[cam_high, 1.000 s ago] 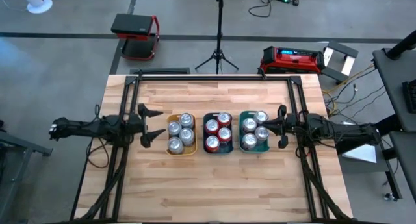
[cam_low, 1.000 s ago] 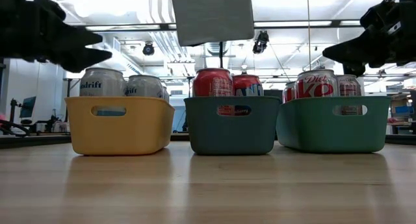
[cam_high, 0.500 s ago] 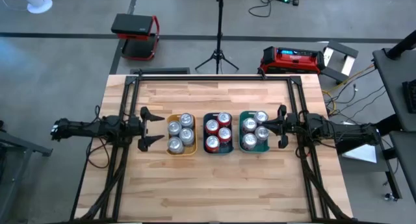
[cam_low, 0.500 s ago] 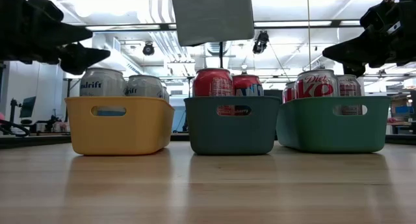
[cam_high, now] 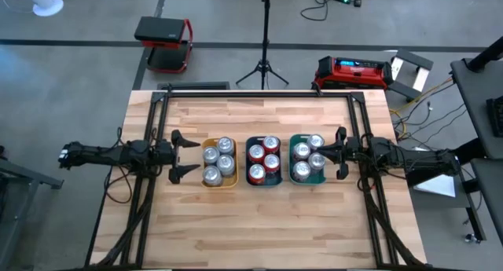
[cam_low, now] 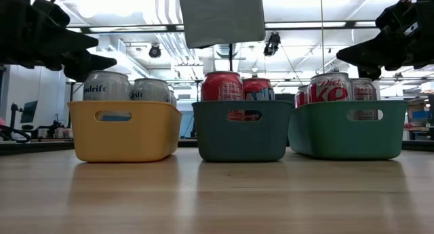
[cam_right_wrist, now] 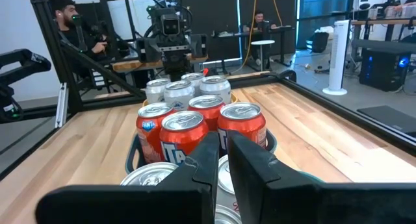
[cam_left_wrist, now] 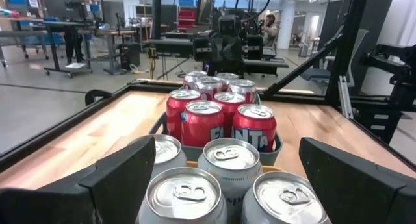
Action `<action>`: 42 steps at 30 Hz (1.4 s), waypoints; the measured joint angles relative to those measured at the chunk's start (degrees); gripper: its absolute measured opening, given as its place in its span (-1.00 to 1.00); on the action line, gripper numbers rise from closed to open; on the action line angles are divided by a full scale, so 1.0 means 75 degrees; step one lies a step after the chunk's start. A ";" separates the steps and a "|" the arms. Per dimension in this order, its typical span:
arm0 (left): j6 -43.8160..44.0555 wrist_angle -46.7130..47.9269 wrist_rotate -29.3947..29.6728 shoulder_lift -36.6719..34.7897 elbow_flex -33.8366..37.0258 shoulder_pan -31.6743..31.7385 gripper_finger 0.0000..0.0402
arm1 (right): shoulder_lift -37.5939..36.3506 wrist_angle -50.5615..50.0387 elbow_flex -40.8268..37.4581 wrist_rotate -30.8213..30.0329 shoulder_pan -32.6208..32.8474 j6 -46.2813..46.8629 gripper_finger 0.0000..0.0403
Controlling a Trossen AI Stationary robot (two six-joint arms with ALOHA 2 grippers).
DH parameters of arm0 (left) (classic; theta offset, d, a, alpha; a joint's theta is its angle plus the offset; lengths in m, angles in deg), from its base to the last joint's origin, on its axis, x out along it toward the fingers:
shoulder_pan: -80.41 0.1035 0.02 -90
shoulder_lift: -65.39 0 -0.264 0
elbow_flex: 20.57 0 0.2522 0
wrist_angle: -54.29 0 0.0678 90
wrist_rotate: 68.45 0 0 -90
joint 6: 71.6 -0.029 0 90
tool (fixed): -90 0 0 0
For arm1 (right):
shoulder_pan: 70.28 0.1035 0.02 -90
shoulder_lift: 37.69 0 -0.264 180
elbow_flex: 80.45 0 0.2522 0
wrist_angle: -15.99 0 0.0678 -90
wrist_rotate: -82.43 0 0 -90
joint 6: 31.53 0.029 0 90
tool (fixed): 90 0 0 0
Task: Sort soda cans
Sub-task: Return to Home Position
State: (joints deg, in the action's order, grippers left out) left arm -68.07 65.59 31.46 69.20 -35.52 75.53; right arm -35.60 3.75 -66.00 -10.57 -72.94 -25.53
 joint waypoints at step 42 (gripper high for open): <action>0.0003 -0.0008 0.0000 0.0331 -0.0009 -0.0003 0.82 | -0.0001 0.0003 -0.0003 -0.0003 0.0000 -0.0003 -0.86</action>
State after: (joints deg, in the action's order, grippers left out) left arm -68.05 65.52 31.46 71.68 -35.59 75.51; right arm -35.61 3.77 -66.02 -10.60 -72.94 -25.56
